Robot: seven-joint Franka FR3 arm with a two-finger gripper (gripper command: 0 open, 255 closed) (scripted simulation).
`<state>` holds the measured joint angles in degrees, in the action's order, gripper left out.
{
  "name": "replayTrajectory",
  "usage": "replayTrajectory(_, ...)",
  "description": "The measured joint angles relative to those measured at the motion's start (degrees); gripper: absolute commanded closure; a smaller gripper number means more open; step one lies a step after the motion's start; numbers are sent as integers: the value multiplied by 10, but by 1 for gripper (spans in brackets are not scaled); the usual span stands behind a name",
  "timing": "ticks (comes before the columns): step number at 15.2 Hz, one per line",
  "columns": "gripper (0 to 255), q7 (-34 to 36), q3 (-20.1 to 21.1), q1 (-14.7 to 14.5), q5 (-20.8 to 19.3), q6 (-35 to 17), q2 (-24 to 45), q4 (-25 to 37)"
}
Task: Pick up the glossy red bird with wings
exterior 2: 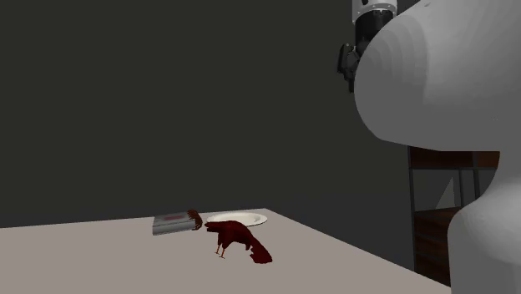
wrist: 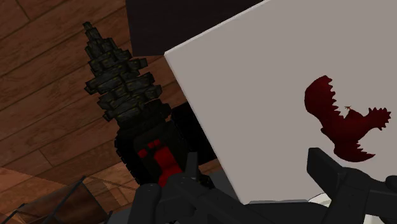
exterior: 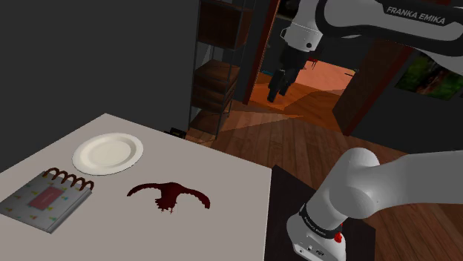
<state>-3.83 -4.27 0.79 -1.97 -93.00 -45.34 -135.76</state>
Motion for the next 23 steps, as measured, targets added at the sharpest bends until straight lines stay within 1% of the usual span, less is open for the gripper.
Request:
replayTrajectory(2, 0, 6, 6, -2, 4, -5, -2, -6)
replayTrajectory(6, 0, 43, 40, -16, 26, -51, -1, -50)
replayTrajectory(10, 0, 91, 86, -36, 56, -106, 12, -88)
replayTrajectory(17, 0, 168, 162, -68, 98, -207, 72, -120)
replayTrajectory(23, 0, 234, 230, -84, 117, -307, 164, -121)
